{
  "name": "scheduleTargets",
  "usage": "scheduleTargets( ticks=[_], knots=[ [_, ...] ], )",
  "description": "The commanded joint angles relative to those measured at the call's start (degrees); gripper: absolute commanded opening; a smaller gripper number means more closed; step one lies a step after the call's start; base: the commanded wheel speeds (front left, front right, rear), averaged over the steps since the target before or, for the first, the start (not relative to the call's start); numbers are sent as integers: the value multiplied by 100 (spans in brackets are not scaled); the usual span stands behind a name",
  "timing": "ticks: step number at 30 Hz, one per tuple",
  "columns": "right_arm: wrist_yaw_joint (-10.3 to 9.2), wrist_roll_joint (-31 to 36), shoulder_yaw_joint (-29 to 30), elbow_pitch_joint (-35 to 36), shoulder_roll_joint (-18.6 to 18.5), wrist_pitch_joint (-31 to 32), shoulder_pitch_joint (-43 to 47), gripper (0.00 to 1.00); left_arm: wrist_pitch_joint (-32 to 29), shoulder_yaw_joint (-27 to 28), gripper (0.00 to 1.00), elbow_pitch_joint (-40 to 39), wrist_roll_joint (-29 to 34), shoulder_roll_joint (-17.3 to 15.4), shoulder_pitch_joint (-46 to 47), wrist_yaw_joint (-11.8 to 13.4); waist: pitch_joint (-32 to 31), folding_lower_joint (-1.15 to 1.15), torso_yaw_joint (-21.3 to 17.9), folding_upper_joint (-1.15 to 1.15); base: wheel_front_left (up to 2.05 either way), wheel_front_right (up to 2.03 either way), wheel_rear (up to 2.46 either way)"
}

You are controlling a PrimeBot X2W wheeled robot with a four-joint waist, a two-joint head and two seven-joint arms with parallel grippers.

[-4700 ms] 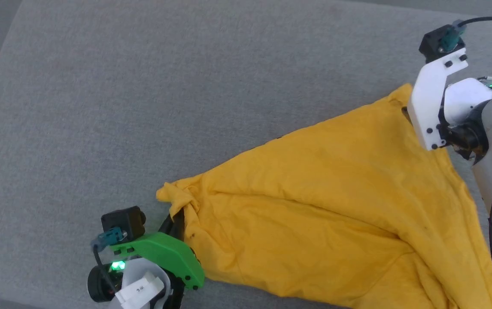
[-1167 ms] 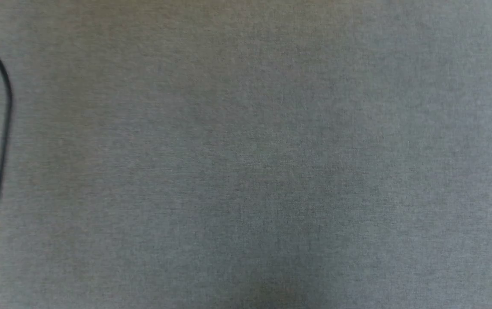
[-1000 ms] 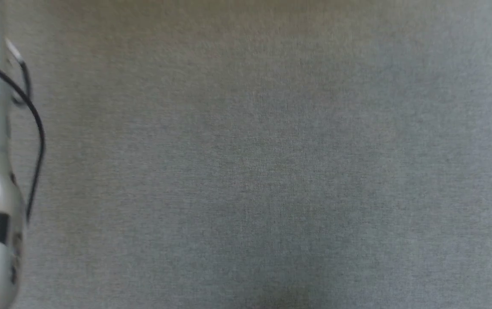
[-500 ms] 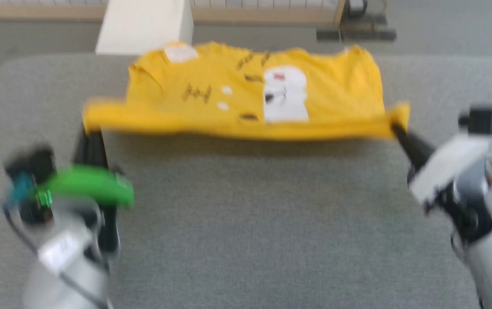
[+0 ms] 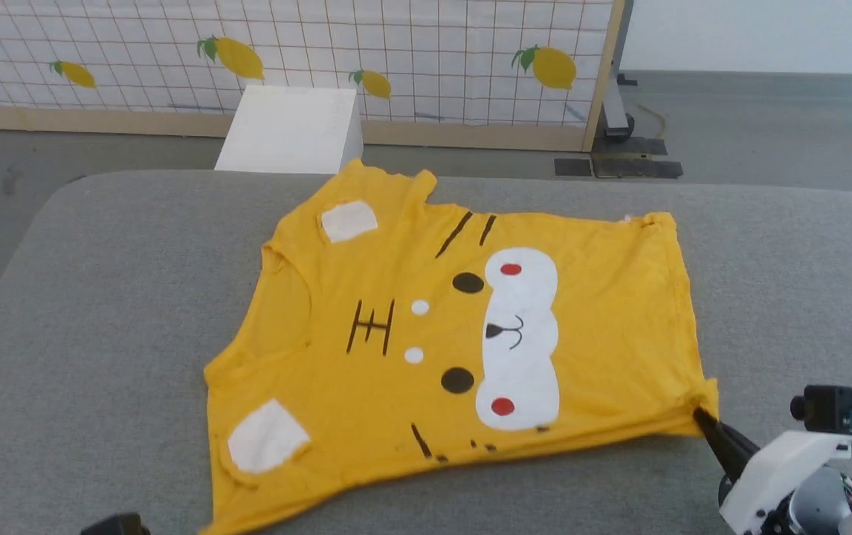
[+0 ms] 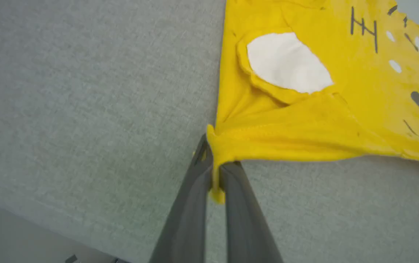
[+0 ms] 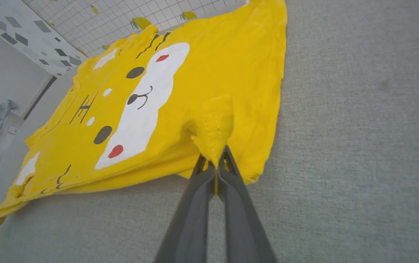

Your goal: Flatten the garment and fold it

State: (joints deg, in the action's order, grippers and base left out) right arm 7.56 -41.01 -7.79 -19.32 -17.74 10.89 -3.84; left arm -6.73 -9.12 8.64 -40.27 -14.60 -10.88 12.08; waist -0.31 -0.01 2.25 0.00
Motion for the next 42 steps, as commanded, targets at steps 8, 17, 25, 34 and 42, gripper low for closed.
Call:
scheduleTargets(
  ticks=[8, 17, 25, 34, 42],
  knots=[
    [-8, 323, 126, 460, -211, 989, 821, 0, -1172, -111, 0, -530, -364, -205, -815, 409, -57, 1, 51, 0, 0, 0, 0],
    [-8, 404, 465, 1071, -166, 2145, 1371, 0, -1468, 8, 0, -1298, -512, -305, -1212, 662, 3, 1, 9, 0, 0, 0, 0],
    [-8, 773, 790, 1595, 39, 2218, 1110, 0, -1043, 137, 0, -2116, -158, -487, -473, 560, 148, 1, 11, 0, 0, 0, 0],
    [-8, 1258, 961, 2005, 126, 2721, 493, 0, -1213, -165, 0, -1802, 184, -697, 1260, 228, 811, 1, -49, 0, 0, 0, 0],
    [-8, 1604, 1004, 2128, 217, 3273, -234, 0, -1130, -415, 0, -935, 334, -572, 2599, -96, 1607, 1, -135, 0, 0, 0, 0]
  ],
)
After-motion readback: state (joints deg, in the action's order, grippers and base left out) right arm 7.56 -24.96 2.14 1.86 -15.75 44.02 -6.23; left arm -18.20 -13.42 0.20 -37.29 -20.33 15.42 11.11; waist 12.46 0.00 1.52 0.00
